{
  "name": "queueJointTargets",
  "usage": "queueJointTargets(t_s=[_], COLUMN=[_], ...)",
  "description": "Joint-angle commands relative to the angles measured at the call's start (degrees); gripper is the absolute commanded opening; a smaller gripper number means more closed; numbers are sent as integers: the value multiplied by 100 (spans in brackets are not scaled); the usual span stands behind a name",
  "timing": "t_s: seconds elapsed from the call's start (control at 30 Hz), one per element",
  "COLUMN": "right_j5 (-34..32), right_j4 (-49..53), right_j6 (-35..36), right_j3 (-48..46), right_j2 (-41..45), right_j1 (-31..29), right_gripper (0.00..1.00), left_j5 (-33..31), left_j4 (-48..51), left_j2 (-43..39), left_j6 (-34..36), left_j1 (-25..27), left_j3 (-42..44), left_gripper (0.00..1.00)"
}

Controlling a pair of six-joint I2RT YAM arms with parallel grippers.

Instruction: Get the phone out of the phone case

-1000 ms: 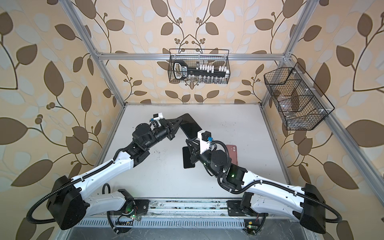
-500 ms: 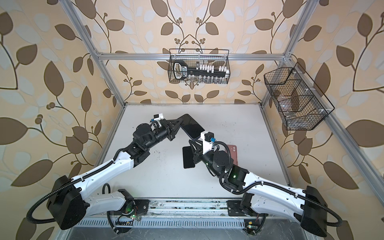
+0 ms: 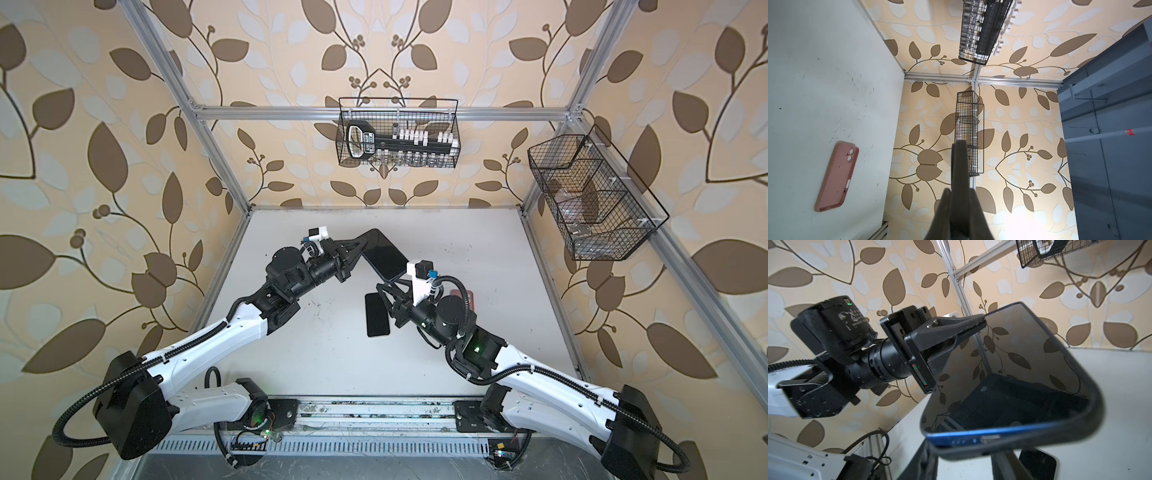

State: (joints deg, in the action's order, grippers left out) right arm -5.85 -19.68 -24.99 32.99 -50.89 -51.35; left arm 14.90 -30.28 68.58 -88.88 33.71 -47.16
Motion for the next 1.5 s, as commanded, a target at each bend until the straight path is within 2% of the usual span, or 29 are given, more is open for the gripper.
queueJointTargets(t_s=[0.0,0.13,0.3,0.57,0.83,0.97,1.07,1.17,1.37,1.47], right_j5=[648,1261,1589,2514,3299,4011,4407,4384,4311,4495], right_j4=[586,925,1314,1670,2342,2665,2961,3286,3813,3932], right_j6=[-96,-115,-95,73,694,1054,1323,1540,1949,2044], right_j3=[-153,-118,-107,36,536,795,1008,1233,1621,1770], right_j2=[189,479,839,1038,912,738,552,402,144,5], right_j1=[101,227,354,916,1129,1297,1338,1338,1398,1457], right_gripper=[44,47,48,48,48,48,47,47,47,47], left_j5=[99,84,134,561,1613,2290,2852,3214,4120,4282], left_j4=[-1003,-1028,-1094,-1038,-412,243,1284,2302,2977,3501], left_j2=[-253,-205,-113,7,-29,-41,-21,-11,77,136], left_j6=[-27,59,137,448,1225,1948,2988,3987,4855,5302], left_j1=[-11,-13,-8,-166,-767,-998,-1042,-1042,-1042,-1042], left_j3=[-487,-496,-547,-680,-1033,-1377,-1864,-2250,-2561,-2694], left_gripper=[0,0,0,0,0,0,0,0,0,0])
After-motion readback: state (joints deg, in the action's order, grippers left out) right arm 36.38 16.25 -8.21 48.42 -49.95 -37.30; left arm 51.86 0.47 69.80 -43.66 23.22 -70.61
